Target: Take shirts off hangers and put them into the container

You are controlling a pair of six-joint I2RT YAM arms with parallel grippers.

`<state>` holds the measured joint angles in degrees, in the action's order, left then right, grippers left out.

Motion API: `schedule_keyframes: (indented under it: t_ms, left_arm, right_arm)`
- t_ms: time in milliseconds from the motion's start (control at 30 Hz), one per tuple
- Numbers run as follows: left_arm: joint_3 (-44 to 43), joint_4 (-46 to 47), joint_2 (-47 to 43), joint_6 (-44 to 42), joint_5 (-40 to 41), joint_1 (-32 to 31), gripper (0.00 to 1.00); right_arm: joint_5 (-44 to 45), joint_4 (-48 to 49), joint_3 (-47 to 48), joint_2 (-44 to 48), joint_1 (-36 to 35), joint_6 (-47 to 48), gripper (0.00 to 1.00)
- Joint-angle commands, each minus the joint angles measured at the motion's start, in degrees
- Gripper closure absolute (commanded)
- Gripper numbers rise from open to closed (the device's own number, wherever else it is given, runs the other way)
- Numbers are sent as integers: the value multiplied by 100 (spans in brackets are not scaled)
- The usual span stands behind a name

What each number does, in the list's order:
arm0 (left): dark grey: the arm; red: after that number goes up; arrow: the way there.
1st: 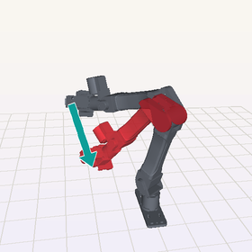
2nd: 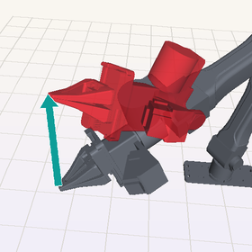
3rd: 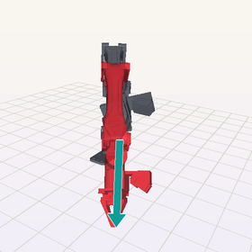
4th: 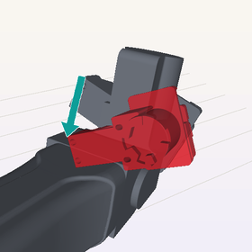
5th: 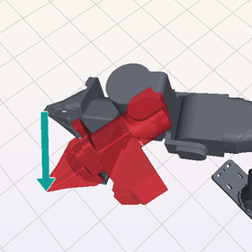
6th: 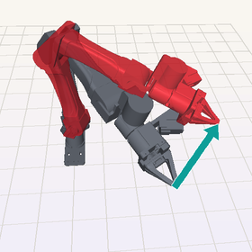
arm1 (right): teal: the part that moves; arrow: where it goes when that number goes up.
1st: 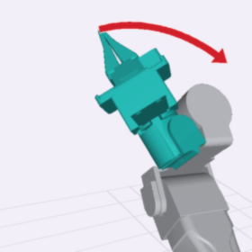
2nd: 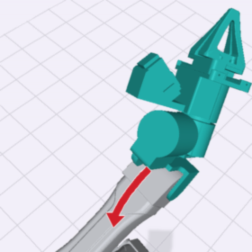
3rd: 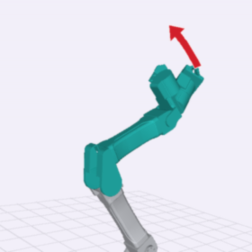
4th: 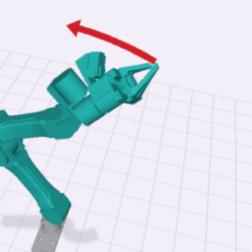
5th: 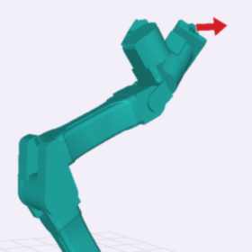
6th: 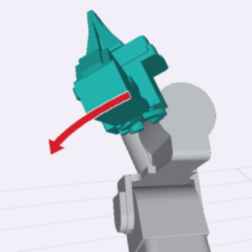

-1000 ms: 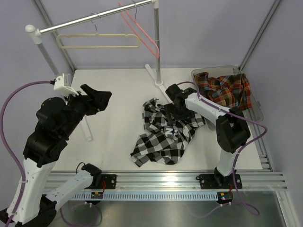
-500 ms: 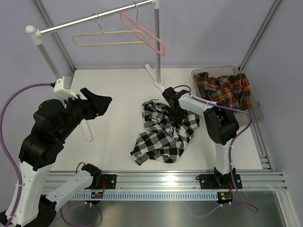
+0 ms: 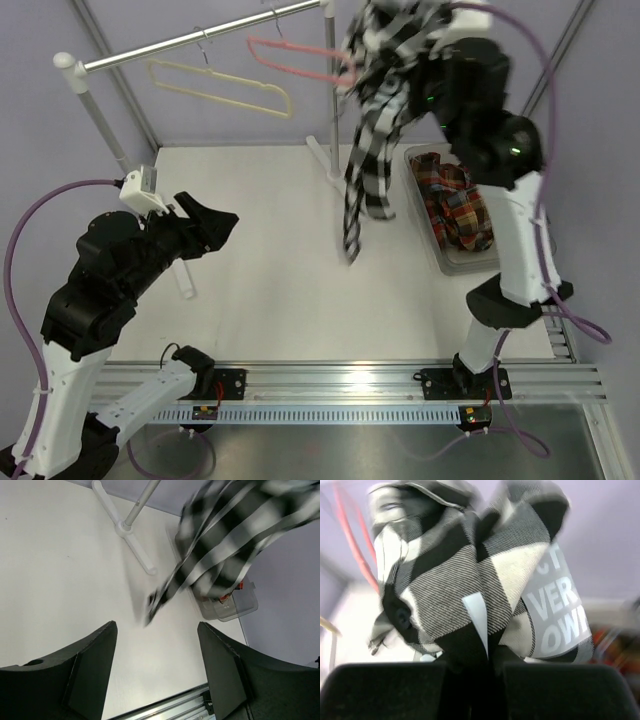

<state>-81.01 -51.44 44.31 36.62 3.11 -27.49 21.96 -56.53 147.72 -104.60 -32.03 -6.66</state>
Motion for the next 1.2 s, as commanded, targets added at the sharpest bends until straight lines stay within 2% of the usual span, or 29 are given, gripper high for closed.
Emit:
schedule_keyframes:
  t_ms: [0,67,100,133,200,400,533,700,800,967,1167]
  left_arm:
    - [-151,29,-19,-111,-118,-20,30]
    - [-143,29,-11,-77,-144,-29,31]
    - [-125,55,-2,-59,-240,-29,32]
    - [-56,73,7,-50,-276,-20,32]
    - [24,82,25,-15,-496,-20,32]
    - [419,196,-116,29,-549,-29,33]
    - [490,231,-116,64,-628,-20,33]
    - [709,213,-204,117,-654,-29,33]
    - [649,152,-195,91,-672,-29,33]
    - [622,125,-143,38,-698,-20,33]
    - [780,196,-125,82,-821,-29,33]
  right_arm:
    - [933,78,604,430,310,1251,100]
    - [1205,1473,-265,1211,329,1718,100]
    - [1328,1957,-1088,1509,329,1946,100]
    - [1355,2806,-1392,1991,355,2001,100]
    - [1364,3453,-1867,2276,460,2106,100]
    - [1302,3333,-1483,2031,558,2466,100]
    - [1636,3648,-1763,2039,671,2854,100]
    - [1417,3342,-2001,2127,1408,1846,100]
    - [1329,3254,-1975,2180,1559,1668,100]
    - [1346,3131,-1449,2031,1603,1851,100]
    - [1241,3632,-1422,2031,1954,2028,100]
